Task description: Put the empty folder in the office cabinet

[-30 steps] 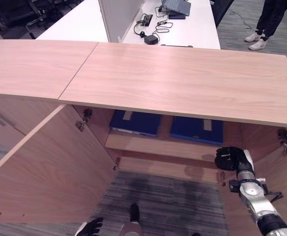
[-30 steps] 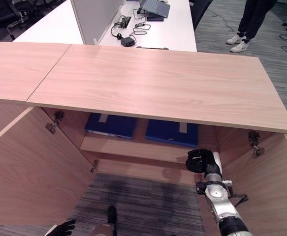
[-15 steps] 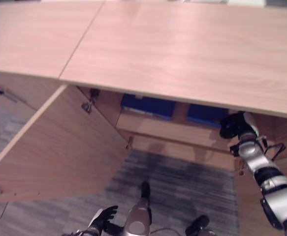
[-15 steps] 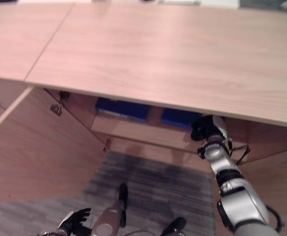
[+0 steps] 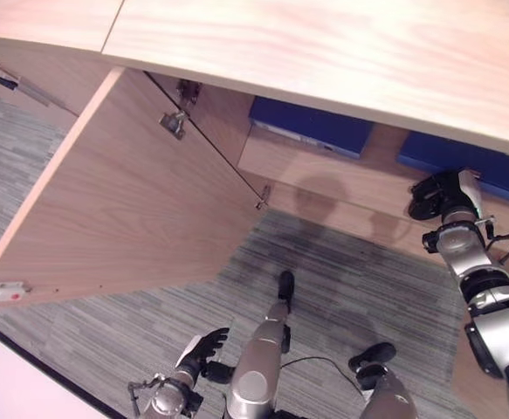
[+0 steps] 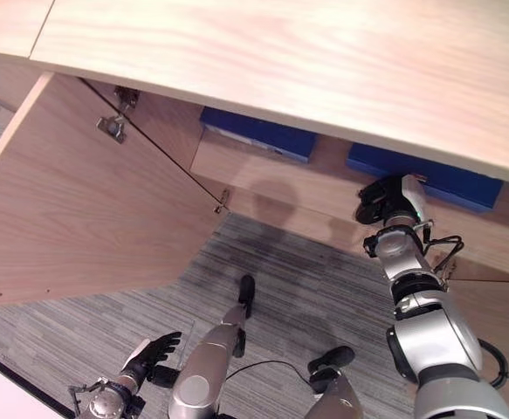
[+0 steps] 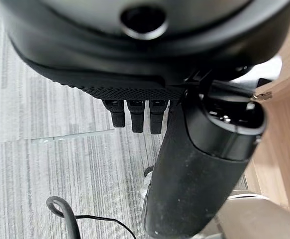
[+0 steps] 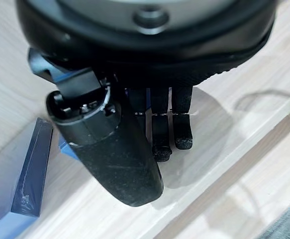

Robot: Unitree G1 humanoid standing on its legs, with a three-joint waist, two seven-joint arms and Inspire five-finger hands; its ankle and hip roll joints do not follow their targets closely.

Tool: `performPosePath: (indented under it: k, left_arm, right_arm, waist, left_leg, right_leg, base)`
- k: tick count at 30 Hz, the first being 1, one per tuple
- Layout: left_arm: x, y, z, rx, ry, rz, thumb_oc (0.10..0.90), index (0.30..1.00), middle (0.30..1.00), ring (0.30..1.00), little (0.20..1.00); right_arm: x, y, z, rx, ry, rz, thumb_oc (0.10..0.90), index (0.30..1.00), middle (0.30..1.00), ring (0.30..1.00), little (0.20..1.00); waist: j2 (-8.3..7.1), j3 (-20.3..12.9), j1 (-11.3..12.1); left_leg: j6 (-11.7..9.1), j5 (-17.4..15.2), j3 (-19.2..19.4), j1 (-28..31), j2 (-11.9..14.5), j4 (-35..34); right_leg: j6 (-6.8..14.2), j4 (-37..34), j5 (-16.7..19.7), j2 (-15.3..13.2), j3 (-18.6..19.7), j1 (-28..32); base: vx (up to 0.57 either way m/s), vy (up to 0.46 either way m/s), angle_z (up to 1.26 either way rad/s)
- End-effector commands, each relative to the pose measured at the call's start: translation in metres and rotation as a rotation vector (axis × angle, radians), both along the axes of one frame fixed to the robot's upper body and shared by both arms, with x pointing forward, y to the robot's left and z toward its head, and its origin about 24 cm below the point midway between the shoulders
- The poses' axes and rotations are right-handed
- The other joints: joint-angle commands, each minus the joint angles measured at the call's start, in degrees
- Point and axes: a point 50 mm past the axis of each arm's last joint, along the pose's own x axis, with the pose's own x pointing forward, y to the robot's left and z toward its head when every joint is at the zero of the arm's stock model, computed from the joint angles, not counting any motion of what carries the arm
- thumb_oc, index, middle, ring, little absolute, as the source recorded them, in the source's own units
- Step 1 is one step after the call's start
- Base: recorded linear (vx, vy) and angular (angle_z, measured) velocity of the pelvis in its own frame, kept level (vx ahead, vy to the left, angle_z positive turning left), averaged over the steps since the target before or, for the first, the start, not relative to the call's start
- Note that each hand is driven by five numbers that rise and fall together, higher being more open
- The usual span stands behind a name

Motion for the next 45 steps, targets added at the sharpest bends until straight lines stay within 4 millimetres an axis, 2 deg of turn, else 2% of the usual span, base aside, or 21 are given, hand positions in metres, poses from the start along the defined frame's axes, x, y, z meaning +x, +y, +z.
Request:
performPosePath:
  k: [1, 2, 3, 4, 5, 7, 9, 10, 13, 14, 18, 23, 28, 33, 37, 39, 40, 41, 42, 43, 45]
  left_arm:
    - [-0.005, 0.013, 0.003, 0.031, -0.001, -0.024, 0.8, 0.9, 0.9, 0.9, 0.9]
    - [0.023, 0.01, 0.051, 0.055, -0.312, -0.225, 0.8, 0.9, 0.9, 0.9, 0.9]
    - [-0.007, 0.036, 0.014, 0.082, -0.035, -0.014, 0.8, 0.9, 0.9, 0.9, 0.9]
    - [0.009, 0.016, 0.008, 0.03, -0.021, -0.019, 0.8, 0.9, 0.9, 0.9, 0.9]
    - [0.018, 0.012, 0.007, 0.033, -0.02, -0.004, 0.8, 0.9, 0.9, 0.9, 0.9]
    - [-0.012, 0.038, 0.005, 0.108, 0.015, 0.008, 0.8, 0.9, 0.9, 0.9, 0.9]
    - [-0.008, 0.028, 0.01, 0.058, -0.014, -0.039, 0.8, 0.9, 0.9, 0.9, 0.9]
    - [0.0, 0.02, 0.009, 0.07, -0.023, -0.054, 0.8, 0.9, 0.9, 0.9, 0.9]
    - [-0.013, 0.021, 0.006, 0.059, -0.001, -0.064, 0.8, 0.9, 0.9, 0.9, 0.9]
    - [-0.028, 0.036, 0.007, 0.085, 0.025, -0.075, 0.8, 0.9, 0.9, 0.9, 0.9]
    - [-0.009, 0.025, 0.009, -0.009, 0.026, -0.044, 0.8, 0.9, 0.9, 0.9, 0.9]
    - [-0.03, 0.031, 0.002, -0.01, 0.078, -0.026, 0.8, 0.9, 0.9, 0.9, 0.9]
    - [-0.032, 0.03, 0.002, -0.011, 0.087, -0.035, 0.8, 0.9, 0.9, 0.9, 0.9]
    - [-0.024, 0.03, 0.002, -0.024, 0.07, 0.003, 0.8, 0.9, 0.9, 0.9, 0.9]
    - [-0.011, 0.028, 0.002, -0.032, 0.042, 0.081, 0.8, 0.9, 0.9, 0.9, 0.9]
    - [-0.006, 0.027, 0.0, -0.031, 0.039, 0.13, 0.8, 0.9, 0.9, 0.9, 0.9]
    - [-0.007, 0.029, 0.0, -0.026, 0.041, 0.131, 0.8, 0.9, 0.9, 0.9, 0.9]
    - [-0.008, 0.027, -0.002, -0.028, 0.048, 0.149, 0.8, 0.9, 0.9, 0.9, 0.9]
    - [-0.005, 0.026, -0.004, -0.031, 0.049, 0.196, 0.8, 0.9, 0.9, 0.9, 0.9]
    - [-0.006, 0.028, -0.004, -0.026, 0.051, 0.197, 0.8, 0.9, 0.9, 0.9, 0.9]
    - [-0.003, 0.034, -0.004, -0.016, 0.048, 0.252, 0.8, 0.9, 0.9, 0.9, 0.9]
  right_arm:
    - [-0.009, -0.041, 0.046, -0.064, -0.099, -0.153, 0.4, 0.3, 0.3, 0.3, 0.3]
    - [-0.021, -0.06, 0.05, -0.082, -0.123, -0.209, 0.4, 0.3, 0.3, 0.3, 0.3]
    - [-0.019, -0.056, 0.048, -0.082, -0.118, -0.181, 0.4, 0.3, 0.3, 0.3, 0.3]
    - [-0.014, -0.045, 0.038, -0.056, -0.102, -0.157, 0.4, 0.3, 0.3, 0.3, 0.3]
    - [-0.011, -0.043, 0.043, -0.041, -0.112, -0.178, 0.4, 0.3, 0.3, 0.3, 0.3]
    - [-0.021, -0.068, 0.072, -0.052, -0.167, -0.249, 0.4, 0.3, 0.3, 0.3, 0.3]
    - [-0.031, -0.083, 0.088, -0.076, -0.208, -0.306, 0.4, 0.3, 0.3, 0.3, 0.3]
    - [-0.039, -0.094, 0.113, -0.104, -0.271, -0.356, 0.4, 0.3, 0.3, 0.3, 0.3]
    - [-0.06, -0.117, 0.145, -0.172, -0.311, -0.425, 0.4, 0.3, 0.3, 0.3, 0.3]
    - [-0.073, -0.129, 0.156, -0.196, -0.329, -0.461, 0.4, 0.3, 0.3, 0.3, 0.3]
    - [-0.06, -0.113, 0.164, -0.236, -0.328, -0.414, 0.4, 0.3, 0.3, 0.3, 0.3]
    - [-0.08, -0.127, 0.2, -0.296, -0.369, -0.47, 0.4, 0.3, 0.3, 0.3, 0.3]
    - [-0.081, -0.125, 0.207, -0.294, -0.396, -0.463, 0.4, 0.3, 0.3, 0.3, 0.3]
    - [-0.058, -0.105, 0.182, -0.26, -0.392, -0.353, 0.4, 0.3, 0.3, 0.3, 0.3]
    - [-0.033, -0.065, 0.148, -0.14, -0.471, -0.177, 0.4, 0.3, 0.3, 0.3, 0.3]
    - [-0.021, -0.037, 0.111, 0.01, -0.502, -0.08, 0.4, 0.3, 0.3, 0.3, 0.3]
    - [-0.022, -0.037, 0.109, 0.013, -0.5, -0.081, 0.4, 0.3, 0.3, 0.3, 0.3]
    - [-0.02, -0.023, 0.086, 0.069, -0.486, -0.042, 0.4, 0.3, 0.3, 0.3, 0.3]
    - [-0.019, 0.007, 0.048, 0.161, -0.459, 0.05, 0.4, 0.3, 0.3, 0.3, 0.3]
    - [-0.02, 0.008, 0.046, 0.164, -0.457, 0.05, 0.4, 0.3, 0.3, 0.3, 0.3]
    - [-0.028, 0.032, 0.004, 0.25, -0.383, 0.113, 0.4, 0.3, 0.3, 0.3, 0.3]
  waist:
    - [2.87, 1.48, 0.45]
    - [3.35, 1.49, 0.65]
    - [3.25, 1.49, 0.97]
    - [2.9, 1.49, -0.16]
    - [2.86, 1.49, -0.38]
    - [3.96, 1.49, 0.14]
    - [4.13, 1.49, 0.03]
    - [3.87, 1.49, -0.2]
    - [3.88, 1.46, 0.5]
    - [4.1, 1.46, 0.8]
    - [3.06, 0.38, 0.23]
    - [2.22, -1.67, 1.39]
    - [1.58, -2.52, 1.61]
    - [0.35, -3.04, 0.91]
    - [-1.78, -3.57, -0.68]
    - [-3.39, -4.27, -1.69]
    - [-3.56, -4.32, -1.62]
    - [-4.23, -4.61, -2.06]
    - [-5.46, -5.44, -3.11]
    - [-5.64, -5.5, -3.06]
    - [-7.04, -6.8, -3.93]
  left_leg:
    - [-7.17, -8.85, -0.39, 0.23, 4.58, 2.83]
    - [-7.44, -9.09, -0.64, -0.13, 4.59, 2.69]
    - [-7.27, -8.73, -0.25, -0.25, 4.43, 2.73]
    - [-7.24, -8.67, -0.11, -1.02, 4.54, 2.65]
    - [-7.2, -8.63, -0.26, -1.45, 4.49, 2.69]
    - [-7.07, -8.49, -0.43, -2.12, 4.11, 2.52]
    - [-7.09, -8.48, -0.73, -2.51, 3.79, 2.3]
    - [-7.06, -8.46, -0.91, -2.43, 3.52, 1.93]
    - [-7.04, -8.42, -1.04, -2.12, 3.15, 1.69]
    - [-7.06, -8.37, -0.99, -2.04, 3.06, 1.6]
    - [-7.06, -8.58, -0.78, -1.53, 3.13, 1.38]
    - [-7.19, -8.75, -0.97, -1.27, 3.15, 1.01]
    - [-7.23, -8.85, -1.05, -0.98, 3.24, 1.03]
    - [-7.35, -9.16, -0.96, -0.06, 3.9, 1.45]
    - [-7.28, -9.91, -0.93, 1.2, 4.67, 2.0]
    - [-7.14, -10.54, -0.92, 2.56, 5.4, 2.43]
    - [-7.16, -10.57, -0.93, 2.68, 5.43, 2.43]
    - [-7.12, -10.77, -0.86, 3.35, 5.74, 2.53]
    - [-7.01, -11.26, -0.52, 4.88, 6.45, 2.83]
    - [-7.03, -11.29, -0.51, 5.02, 6.47, 2.81]
    - [-7.07, -11.58, 0.15, 6.83, 7.18, 2.87]
  right_leg:
    - [3.1, 3.36, -7.03, -1.54, 1.54, -0.49]
    - [3.21, 4.0, -7.48, -2.13, 1.34, -1.07]
    - [3.19, 4.1, -7.27, -2.05, 1.71, -1.48]
    - [3.18, 4.18, -7.18, -2.08, 1.79, -2.32]
    - [3.12, 4.38, -7.18, -2.2, 1.89, -2.82]
    - [3.19, 4.78, -7.03, -2.7, 1.73, -3.53]
    - [3.28, 5.05, -7.04, -3.12, 1.69, -4.06]
    - [3.41, 5.15, -6.99, -3.42, 1.92, -4.13]
    - [3.66, 5.2, -6.86, -3.85, 1.57, -3.81]
    - [3.64, 5.22, -6.81, -4.01, 1.54, -3.7]
    - [3.79, 5.1, -6.63, -3.83, 1.65, -3.65]
    - [4.06, 4.38, -6.37, -3.65, 1.03, -3.05]
    - [4.14, 4.16, -6.35, -3.35, 0.94, -2.51]
    - [3.91, 3.61, -6.58, -2.37, 1.08, -1.24]
    - [3.52, 2.47, -6.8, -0.72, 2.07, 0.14]
    - [3.09, 1.43, -6.84, 0.67, 2.56, 1.65]
    - [3.08, 1.33, -6.84, 0.74, 2.52, 1.82]
    - [2.93, 0.64, -6.87, 1.4, 2.65, 2.64]
    - [2.54, -0.16, -7.05, 2.33, 2.78, 4.05]
    - [2.54, -0.25, -7.06, 2.38, 2.76, 4.22]
    - [2.19, -1.16, -7.36, 3.47, 2.94, 6.1]
  base:
    - [-0.01, -0.043, 0.07]
    - [0.0, -0.003, 0.1]
    - [0.0, 0.005, 0.12]
    - [-0.01, 0.027, 0.08]
    - [0.0, 0.004, 0.04]
    - [0.0, -0.003, -0.02]
    - [0.01, -0.025, 0.14]
    - [0.03, -0.036, 0.14]
    - [0.02, -0.029, 0.07]
    - [0.03, 0.006, 0.07]
    - [0.04, 0.005, 0.01]
    - [0.04, -0.032, 0.0]
    - [0.02, -0.015, 0.02]
    - [0.0, -0.001, 0.01]
    - [0.0, 0.0, 0.0]
    - [0.03, -0.025, -0.08]
    - [0.03, -0.031, -0.1]
    - [0.05, -0.034, -0.12]
    - [0.05, -0.034, -0.15]
    - [0.04, -0.023, -0.1]
    - [0.04, -0.019, -0.06]
